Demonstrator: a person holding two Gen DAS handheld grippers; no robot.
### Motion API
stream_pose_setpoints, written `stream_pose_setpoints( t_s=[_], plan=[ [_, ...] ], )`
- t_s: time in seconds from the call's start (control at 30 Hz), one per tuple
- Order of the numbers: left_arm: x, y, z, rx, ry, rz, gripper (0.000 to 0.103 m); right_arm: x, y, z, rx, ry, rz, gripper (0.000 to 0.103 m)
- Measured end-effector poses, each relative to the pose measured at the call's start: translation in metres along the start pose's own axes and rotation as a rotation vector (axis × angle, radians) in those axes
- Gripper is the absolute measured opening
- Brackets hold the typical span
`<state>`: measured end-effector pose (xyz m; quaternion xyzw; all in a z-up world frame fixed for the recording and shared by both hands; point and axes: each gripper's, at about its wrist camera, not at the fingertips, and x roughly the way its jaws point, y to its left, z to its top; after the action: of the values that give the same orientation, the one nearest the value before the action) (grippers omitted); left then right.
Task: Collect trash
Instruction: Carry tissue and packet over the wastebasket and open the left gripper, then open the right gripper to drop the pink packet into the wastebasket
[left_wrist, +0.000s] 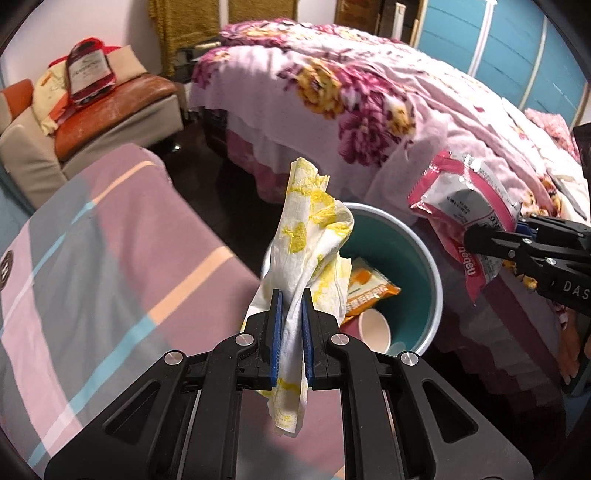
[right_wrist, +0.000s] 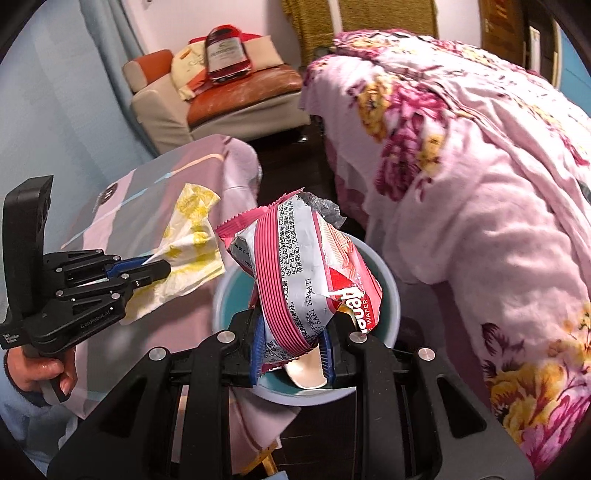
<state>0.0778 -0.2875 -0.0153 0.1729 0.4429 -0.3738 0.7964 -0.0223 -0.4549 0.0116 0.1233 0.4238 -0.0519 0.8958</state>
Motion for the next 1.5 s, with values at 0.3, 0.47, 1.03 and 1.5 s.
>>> stream_pose_setpoints(
  t_s=[0.3, 0.47, 1.03, 1.5],
  plan=[
    [0.028, -0.019, 0.007, 0.021, 0.04, -0.036, 0.011, 0.007, -0.031, -0.001, 0.051, 0.013, -0.022, 0.023],
    [0.037, -0.027, 0.012, 0.024, 0.043, -0.051, 0.012, 0.01, -0.041, 0.001, 0.063, 0.018, -0.036, 0.023],
    [0.022, -0.013, 0.013, -0.028, -0.048, 0.071, 0.098, 0.021, -0.04, 0.007, 0.058, 0.048, -0.046, 0.023],
    [-0.008, 0.043, -0.009, -0.184, -0.089, 0.112, 0.099, 0.045, -0.02, 0.008, 0.029, 0.115, -0.06, 0.024]
  ],
)
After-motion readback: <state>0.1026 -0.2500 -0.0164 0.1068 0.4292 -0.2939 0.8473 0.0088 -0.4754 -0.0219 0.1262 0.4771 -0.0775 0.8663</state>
